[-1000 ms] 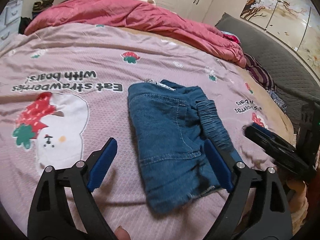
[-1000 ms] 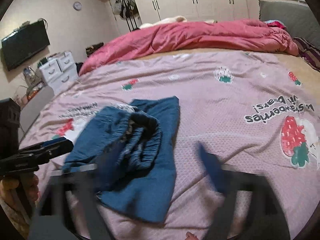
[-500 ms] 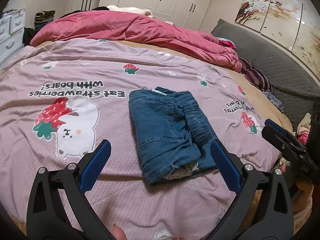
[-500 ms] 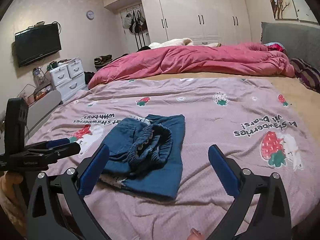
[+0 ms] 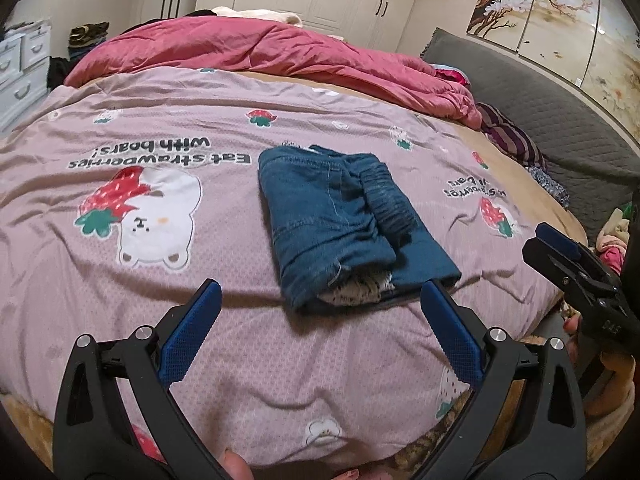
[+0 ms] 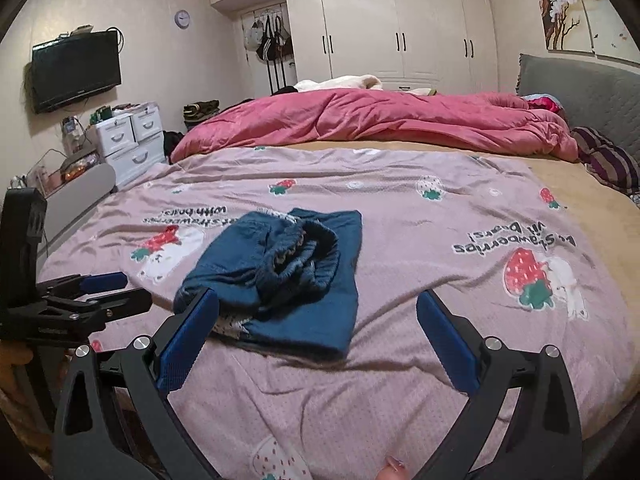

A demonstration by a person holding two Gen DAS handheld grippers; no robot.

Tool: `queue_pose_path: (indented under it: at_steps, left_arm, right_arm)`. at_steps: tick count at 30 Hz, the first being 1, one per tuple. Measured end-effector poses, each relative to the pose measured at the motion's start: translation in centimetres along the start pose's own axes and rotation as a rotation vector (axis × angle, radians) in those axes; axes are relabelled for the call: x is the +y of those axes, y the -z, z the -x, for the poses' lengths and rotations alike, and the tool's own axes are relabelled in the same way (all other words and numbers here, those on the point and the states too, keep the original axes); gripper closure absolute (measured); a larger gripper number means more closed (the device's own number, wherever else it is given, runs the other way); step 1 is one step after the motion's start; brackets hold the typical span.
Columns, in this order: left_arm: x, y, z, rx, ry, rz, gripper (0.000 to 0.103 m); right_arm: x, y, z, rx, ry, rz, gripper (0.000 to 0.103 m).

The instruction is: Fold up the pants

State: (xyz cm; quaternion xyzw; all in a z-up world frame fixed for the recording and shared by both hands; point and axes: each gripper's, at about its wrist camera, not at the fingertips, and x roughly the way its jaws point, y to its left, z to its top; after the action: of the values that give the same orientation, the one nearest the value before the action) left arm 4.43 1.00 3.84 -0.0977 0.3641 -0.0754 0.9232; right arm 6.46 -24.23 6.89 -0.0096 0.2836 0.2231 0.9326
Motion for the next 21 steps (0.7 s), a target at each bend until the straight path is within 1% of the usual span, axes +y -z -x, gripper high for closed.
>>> queue_pose_path:
  at_steps: [7, 14, 21]
  left_arm:
    - [-0.1, 2.3, 0.2, 0.006, 0.002, 0.019, 0.010]
    - [0.2, 4.4, -1.1, 0.050, -0.005, 0.035, 0.010]
    - [0.7, 4.9, -1.9, 0.068, -0.026, 0.046, 0.010]
  right_arm:
    - [0.1, 2.3, -0.3, 0.034, 0.051, 0.021, 0.005]
    - [-0.4, 4.2, -1.5, 0.086, 0.060, -0.004, 0.005]
    - [0.0, 5.3, -2.4, 0.124, 0.055, -0.002, 0.004]
